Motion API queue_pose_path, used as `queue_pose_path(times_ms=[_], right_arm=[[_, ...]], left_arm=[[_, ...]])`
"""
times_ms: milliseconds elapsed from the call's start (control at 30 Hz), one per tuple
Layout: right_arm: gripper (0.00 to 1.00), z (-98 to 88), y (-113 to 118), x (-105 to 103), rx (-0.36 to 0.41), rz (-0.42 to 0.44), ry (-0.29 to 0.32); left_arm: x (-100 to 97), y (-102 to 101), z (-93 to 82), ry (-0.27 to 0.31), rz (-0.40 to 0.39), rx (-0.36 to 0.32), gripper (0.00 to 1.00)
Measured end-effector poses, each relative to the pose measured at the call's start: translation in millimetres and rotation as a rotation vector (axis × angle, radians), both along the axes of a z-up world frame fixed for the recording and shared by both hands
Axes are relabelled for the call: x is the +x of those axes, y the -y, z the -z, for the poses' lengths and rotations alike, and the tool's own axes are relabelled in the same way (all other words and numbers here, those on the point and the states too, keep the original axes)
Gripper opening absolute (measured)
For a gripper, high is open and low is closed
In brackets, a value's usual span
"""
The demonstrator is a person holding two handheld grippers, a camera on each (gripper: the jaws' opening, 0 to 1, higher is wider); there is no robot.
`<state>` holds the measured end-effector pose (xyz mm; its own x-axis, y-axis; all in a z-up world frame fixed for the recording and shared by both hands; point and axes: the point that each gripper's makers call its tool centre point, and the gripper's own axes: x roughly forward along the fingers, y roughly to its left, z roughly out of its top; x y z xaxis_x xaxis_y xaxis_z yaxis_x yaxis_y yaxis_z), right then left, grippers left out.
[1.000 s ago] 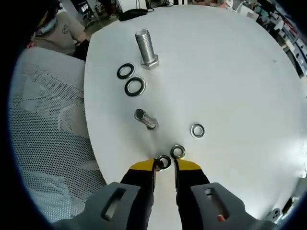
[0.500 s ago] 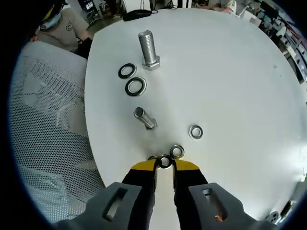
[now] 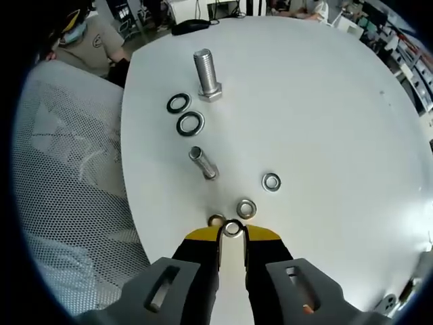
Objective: Place the washer onto the threaded stud by aligning its center hole with the stud, sliding it down to the base, and recovering from edge contact or off-axis alignment until the washer reaches the visible bottom stop.
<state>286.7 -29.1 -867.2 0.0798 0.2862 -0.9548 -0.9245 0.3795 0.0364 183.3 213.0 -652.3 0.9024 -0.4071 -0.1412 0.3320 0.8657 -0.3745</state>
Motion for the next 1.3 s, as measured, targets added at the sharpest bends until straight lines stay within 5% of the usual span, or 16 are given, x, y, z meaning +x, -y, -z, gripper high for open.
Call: queue_pose_path(times_ms=[533,833,1300], right_arm=[[0.14,-28.2,-0.1,4.3,0.026,-0.014,0.051],[0.14,-51.4,-14.5,8.4,0.046,-0.059,0.085],[0.14,-63.3,-38.0,6.7,0.076,-0.098,0.091]], left_arm=[[-0.4,0.5,0.1,-0.001,0.004,0.001,0.24],[-0.7,0.8,0.2,-0.002,0.010,0.002,0.24],[-0.5,2.0,1.1,-0.006,0.023,0.008,0.23]])
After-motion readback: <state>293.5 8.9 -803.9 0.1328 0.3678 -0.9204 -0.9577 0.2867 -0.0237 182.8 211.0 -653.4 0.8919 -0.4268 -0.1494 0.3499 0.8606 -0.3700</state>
